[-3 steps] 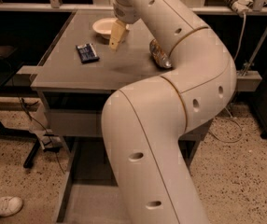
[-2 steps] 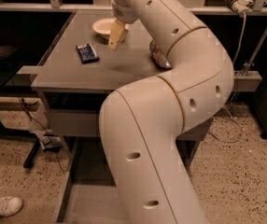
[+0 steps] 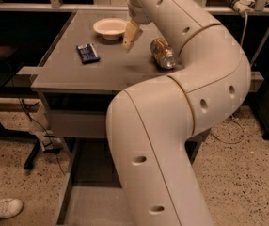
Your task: Place orange can into middle drawer
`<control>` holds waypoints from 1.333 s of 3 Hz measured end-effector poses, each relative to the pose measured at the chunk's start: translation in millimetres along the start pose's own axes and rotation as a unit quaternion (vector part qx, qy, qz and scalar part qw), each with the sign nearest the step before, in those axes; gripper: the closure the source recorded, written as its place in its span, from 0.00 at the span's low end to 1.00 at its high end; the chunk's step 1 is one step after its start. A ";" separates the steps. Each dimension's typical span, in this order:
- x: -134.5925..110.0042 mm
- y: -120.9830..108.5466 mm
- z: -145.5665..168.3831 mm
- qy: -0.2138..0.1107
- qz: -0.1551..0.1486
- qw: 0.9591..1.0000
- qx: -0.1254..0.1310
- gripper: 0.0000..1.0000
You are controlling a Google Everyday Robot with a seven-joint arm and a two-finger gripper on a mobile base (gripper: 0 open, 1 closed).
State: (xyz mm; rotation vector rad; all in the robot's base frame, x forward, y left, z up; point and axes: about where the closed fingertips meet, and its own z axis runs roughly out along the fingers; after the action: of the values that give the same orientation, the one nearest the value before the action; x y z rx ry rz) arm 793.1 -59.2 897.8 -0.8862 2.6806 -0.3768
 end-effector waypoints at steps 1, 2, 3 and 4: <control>20.8 -11.4 12.6 0.018 0.033 0.999 0.003 0.00; 21.6 -9.1 18.9 0.019 0.037 0.999 -0.002 0.00; 33.0 -6.2 28.1 0.031 0.044 0.998 -0.010 0.00; 46.9 -4.4 36.1 0.045 0.051 0.998 -0.017 0.00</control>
Offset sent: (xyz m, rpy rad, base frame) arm -0.0081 -0.0227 -0.0068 -0.0037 0.0177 -0.0686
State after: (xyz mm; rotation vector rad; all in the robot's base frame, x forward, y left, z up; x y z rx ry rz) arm 772.1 -96.8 857.0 -0.7563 2.8098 -0.3575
